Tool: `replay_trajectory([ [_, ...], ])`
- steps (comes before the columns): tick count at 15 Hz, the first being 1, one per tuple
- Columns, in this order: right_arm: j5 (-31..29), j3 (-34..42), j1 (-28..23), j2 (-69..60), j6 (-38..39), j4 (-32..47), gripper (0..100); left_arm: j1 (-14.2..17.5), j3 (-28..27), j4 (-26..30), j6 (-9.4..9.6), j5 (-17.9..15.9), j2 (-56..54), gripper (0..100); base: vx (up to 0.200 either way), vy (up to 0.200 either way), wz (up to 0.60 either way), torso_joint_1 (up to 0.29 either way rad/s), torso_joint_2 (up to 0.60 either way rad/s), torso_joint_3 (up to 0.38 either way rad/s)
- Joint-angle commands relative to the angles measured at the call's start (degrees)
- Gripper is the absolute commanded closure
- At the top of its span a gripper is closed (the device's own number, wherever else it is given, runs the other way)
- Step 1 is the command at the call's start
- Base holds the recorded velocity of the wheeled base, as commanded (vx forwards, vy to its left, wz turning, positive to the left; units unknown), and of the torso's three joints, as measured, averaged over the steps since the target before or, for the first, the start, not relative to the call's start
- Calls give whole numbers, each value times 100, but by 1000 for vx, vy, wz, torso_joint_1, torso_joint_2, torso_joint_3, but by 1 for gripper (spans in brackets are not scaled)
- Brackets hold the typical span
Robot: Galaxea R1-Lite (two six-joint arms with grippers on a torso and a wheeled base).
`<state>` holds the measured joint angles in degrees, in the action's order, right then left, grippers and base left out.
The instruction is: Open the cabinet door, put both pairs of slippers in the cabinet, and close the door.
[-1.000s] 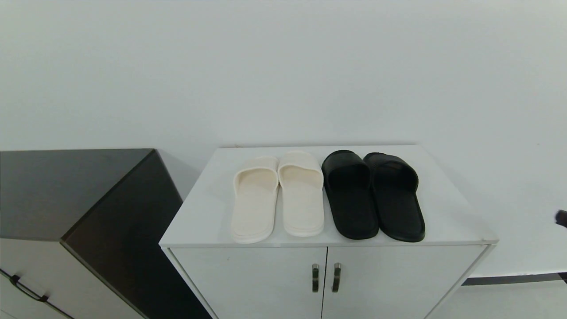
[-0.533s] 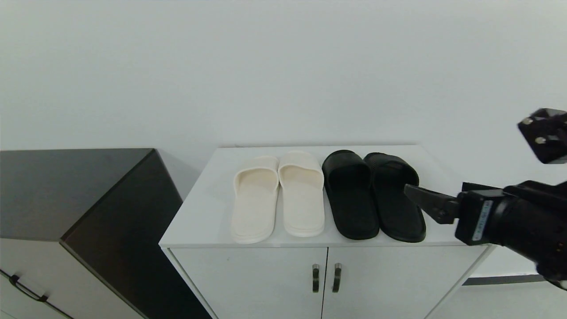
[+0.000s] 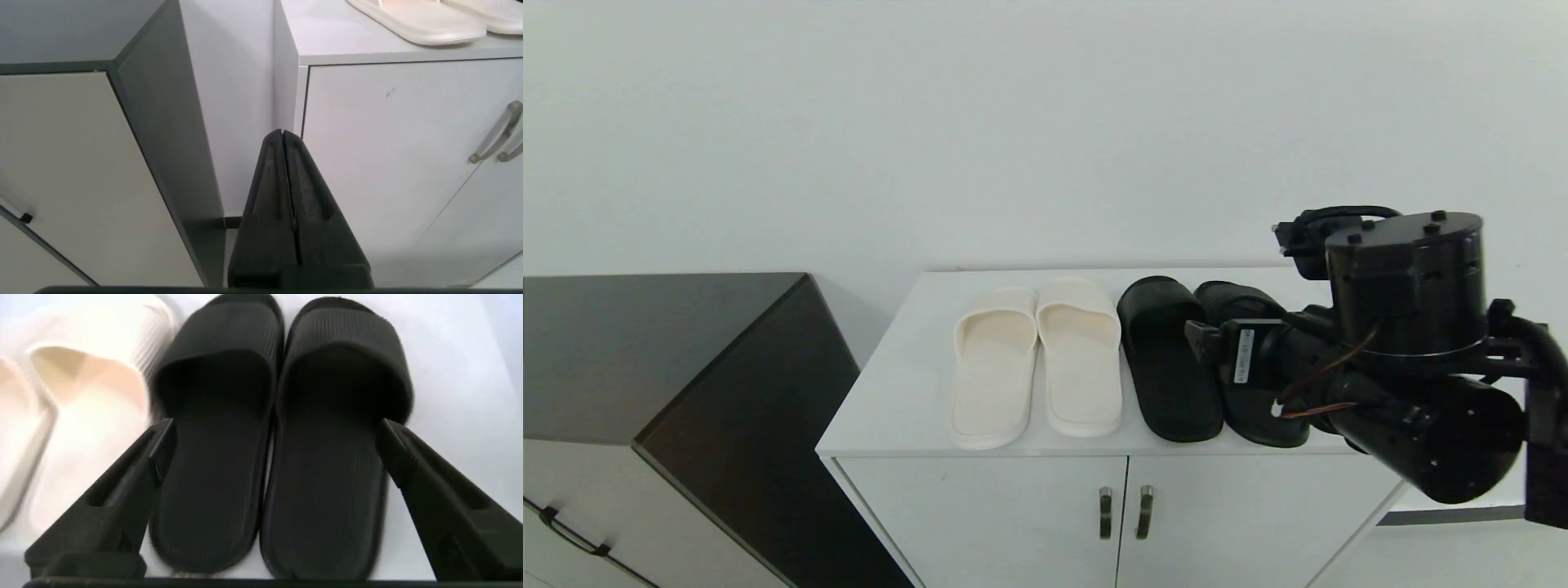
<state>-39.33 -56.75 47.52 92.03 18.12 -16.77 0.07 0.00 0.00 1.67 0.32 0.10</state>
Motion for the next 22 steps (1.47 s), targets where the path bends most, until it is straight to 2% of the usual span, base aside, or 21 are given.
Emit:
replay_trajectory([
  [1,-22,-91,-120,483,-27,-203,0,1,0,0,0,3,-1,100,0,0,0,0,0,0],
  [6,-31,-249,-182,1054,-273,-827,0,1,0,0,0,-5,-1,100,0,0,0,0,0,0],
  [15,-14,-952,-647,1792,-572,-915,0,1,0,0,-44,-5,-1,100,0,0,0,0,0,0],
  [18,-22,-1084,-674,1933,-651,-933,0,1,-9,0,-158,-14,-1,100,0,0,0,0,0,0],
  [19,-22,-1128,-691,1977,-730,-1003,100,1,-9,0,-167,-5,-1,100,0,0,0,0,0,0],
  [22,-22,-1313,-718,2091,-906,-1188,100,1,-9,0,-167,-5,-1,100,0,0,0,0,0,0],
])
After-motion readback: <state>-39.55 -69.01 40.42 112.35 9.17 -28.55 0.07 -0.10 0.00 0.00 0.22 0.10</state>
